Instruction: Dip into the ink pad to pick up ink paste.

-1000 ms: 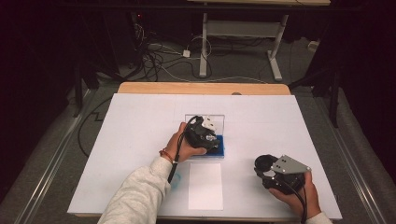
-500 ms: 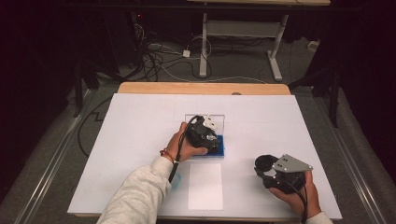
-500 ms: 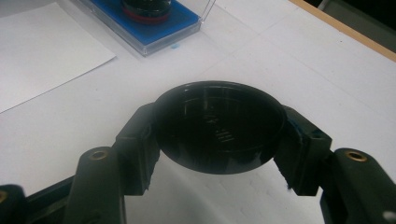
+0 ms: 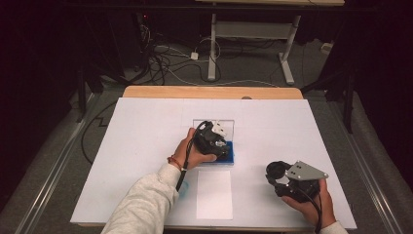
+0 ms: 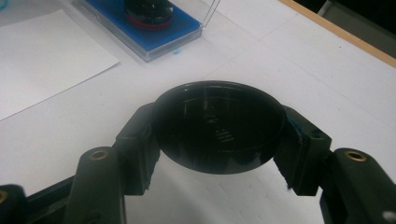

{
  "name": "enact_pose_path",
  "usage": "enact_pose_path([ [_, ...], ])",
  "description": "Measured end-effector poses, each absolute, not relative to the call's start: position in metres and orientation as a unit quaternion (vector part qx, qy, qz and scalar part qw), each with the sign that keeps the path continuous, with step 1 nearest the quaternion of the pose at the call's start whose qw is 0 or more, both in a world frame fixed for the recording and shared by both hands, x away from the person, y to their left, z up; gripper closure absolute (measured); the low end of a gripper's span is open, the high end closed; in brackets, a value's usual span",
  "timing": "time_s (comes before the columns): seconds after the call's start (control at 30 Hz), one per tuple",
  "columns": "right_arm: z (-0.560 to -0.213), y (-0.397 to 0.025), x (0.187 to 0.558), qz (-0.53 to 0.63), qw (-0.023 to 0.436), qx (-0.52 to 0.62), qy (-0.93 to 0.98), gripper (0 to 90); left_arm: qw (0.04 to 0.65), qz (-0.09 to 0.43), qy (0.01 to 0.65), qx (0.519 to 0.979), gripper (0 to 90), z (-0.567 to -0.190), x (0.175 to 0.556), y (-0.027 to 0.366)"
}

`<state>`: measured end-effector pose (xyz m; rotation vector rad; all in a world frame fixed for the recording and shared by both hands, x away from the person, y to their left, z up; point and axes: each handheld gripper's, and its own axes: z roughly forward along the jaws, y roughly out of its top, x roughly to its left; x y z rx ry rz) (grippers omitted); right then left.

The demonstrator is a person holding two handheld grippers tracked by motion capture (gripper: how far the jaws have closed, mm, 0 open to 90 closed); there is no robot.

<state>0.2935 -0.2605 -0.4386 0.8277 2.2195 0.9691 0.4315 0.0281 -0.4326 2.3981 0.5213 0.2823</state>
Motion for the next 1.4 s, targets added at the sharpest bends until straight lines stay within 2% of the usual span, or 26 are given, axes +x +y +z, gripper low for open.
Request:
enact_pose_path([
  [0.67, -0.439, -0.259, 0.293, 0.365, 0.284, 0.307, 0.832, 38.8, 0.325, 0.121, 0.196, 0.917, 54.6, -0.43, 0.428, 0.028],
  [1.0, -0.436, -0.262, 0.292, 0.38, 0.284, 0.304, 0.826, 38.8, 0.346, 0.15, 0.18, 0.909, 54.6, -0.406, 0.419, 0.044],
  [1.4, -0.438, -0.261, 0.293, 0.38, 0.279, 0.306, 0.827, 38.8, 0.408, 0.175, 0.173, 0.879, 54.6, -0.385, 0.391, 0.082],
])
